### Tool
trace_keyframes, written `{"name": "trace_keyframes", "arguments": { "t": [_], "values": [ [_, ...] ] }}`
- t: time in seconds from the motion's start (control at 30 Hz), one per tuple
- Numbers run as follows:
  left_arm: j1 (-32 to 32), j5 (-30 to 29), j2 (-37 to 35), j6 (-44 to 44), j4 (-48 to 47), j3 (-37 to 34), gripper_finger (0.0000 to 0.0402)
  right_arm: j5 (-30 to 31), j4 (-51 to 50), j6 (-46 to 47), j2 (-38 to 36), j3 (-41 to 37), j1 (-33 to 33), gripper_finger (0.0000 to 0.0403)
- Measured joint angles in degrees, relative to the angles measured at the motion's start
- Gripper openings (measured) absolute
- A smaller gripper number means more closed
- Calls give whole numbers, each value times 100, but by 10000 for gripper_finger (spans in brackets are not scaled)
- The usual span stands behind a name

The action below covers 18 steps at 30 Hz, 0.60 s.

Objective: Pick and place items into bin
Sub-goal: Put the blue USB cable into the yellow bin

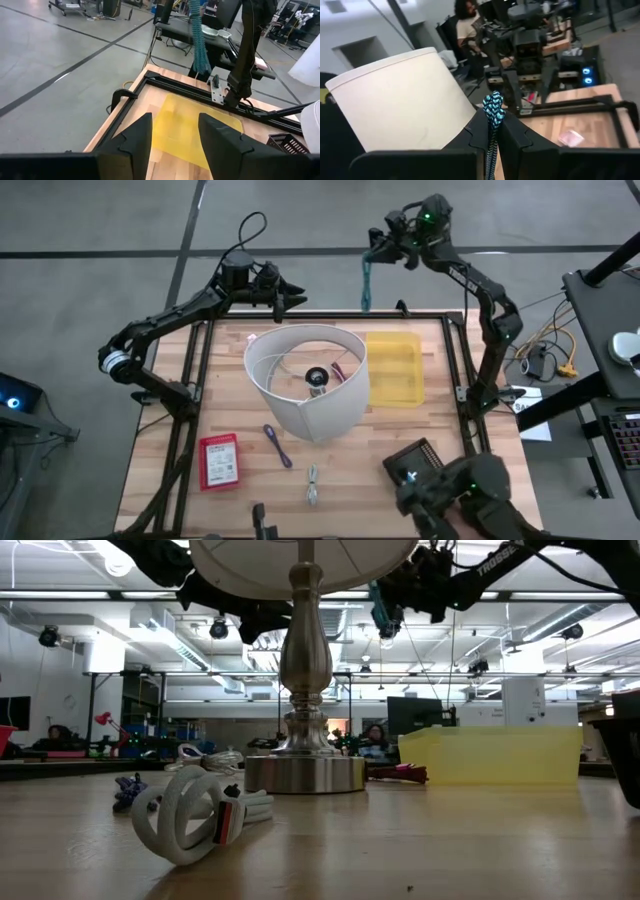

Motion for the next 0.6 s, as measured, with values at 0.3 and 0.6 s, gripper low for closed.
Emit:
{"name": "trace_keyframes", "arguments": {
  "t": [0.3, 0.6],
  "values": [
    [35, 1, 0, 0, -5, -2, 144, 257, -7, -316, -723, -1261, -393, 12],
    [102, -29, 0, 39, -14, -4, 144, 1269, -350, -1106, -2188, -3085, -651, 12]
  ]
}}
